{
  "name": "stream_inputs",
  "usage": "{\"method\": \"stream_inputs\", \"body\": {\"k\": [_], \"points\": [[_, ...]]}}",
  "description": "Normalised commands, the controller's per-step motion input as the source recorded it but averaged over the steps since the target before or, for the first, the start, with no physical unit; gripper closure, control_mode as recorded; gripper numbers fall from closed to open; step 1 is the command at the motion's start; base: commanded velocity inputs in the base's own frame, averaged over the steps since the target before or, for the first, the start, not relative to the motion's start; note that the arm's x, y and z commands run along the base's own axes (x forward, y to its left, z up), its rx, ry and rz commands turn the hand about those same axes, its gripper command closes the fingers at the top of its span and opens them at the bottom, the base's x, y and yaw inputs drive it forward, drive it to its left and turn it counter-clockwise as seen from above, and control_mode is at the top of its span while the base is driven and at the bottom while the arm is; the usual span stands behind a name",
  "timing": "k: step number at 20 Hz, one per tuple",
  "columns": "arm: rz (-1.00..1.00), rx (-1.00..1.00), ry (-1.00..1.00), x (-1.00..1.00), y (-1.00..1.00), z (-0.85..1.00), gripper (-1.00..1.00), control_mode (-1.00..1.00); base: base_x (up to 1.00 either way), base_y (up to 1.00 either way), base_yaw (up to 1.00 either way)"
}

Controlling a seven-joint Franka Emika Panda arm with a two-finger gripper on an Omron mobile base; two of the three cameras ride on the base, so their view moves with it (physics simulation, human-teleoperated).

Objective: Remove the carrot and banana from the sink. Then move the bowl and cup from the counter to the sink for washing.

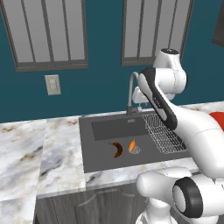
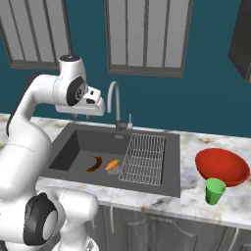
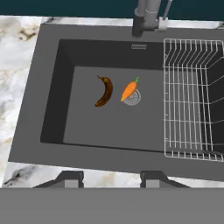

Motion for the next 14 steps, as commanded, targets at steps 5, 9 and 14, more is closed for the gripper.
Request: {"method": "stream_inputs", "body": {"k": [5,9,14], "points": [[0.00,0.00,-0.01,0.00,0.00,0.00,-1.00,-1.00,0.00,0.00,0.00],[0.00,0.00,0.00,-0.02,0.01,0.00,-1.00,-1.00,0.00,0.00,0.00],[0.00,-0.01,0.00,-0.11,0.24,-0.01,-1.00,-1.00,0.00,0.00,0.00]]}}
